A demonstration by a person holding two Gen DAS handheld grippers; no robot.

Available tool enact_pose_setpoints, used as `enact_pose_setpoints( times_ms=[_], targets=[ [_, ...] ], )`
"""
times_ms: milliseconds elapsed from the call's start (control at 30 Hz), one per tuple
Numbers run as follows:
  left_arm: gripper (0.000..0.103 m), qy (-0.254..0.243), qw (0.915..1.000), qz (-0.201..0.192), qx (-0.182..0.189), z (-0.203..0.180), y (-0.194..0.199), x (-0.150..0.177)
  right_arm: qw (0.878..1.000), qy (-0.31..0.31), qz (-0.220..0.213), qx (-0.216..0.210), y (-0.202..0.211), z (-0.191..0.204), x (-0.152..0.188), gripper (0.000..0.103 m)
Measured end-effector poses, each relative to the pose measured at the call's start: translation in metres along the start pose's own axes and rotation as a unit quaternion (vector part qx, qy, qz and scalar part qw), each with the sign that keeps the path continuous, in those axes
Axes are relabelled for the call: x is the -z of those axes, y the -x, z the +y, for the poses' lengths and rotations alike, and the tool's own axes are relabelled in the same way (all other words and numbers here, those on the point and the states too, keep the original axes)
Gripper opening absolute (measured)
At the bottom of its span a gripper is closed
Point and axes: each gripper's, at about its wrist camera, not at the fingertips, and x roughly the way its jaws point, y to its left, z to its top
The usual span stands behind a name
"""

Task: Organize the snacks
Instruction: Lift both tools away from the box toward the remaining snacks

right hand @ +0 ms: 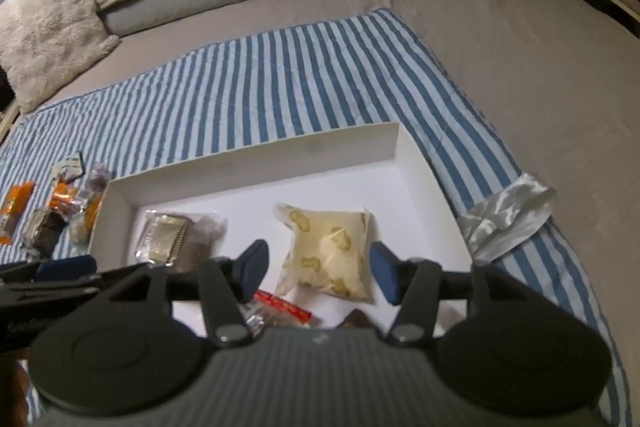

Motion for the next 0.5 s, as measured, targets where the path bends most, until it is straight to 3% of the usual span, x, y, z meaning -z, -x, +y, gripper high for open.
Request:
enact_pose_setpoints(
  times_ms=[133, 200, 367, 500],
  targets=[
    [0.082, -0.004, 1.0, -0.004, -0.006, -0.001, 0.011, 0.003, 1.0, 0.002, -0.012, 0.001, 0.019, -0.002, 0.004, 0.075],
    [0.092, -0.005, 0.9999, -0.006, -0.009, 0.0, 0.015, 0.005, 1.0, 0.004, -0.017, 0.004, 0.026, -0.003, 0.006, 0.079],
    [0.103, -0.005, 0.9995, -0.012, -0.029, 0.006, 0.025, 0.008, 0.999, 0.011, -0.029, 0.014, 0.041, 0.002, 0.009, 0.094],
    [0.103, 0.001, 0.999, -0.013, -0.043, 0.015, 0.03, 0.009, 0.999, 0.017, -0.034, 0.021, 0.047, 0.004, 0.012, 0.097]
  ],
)
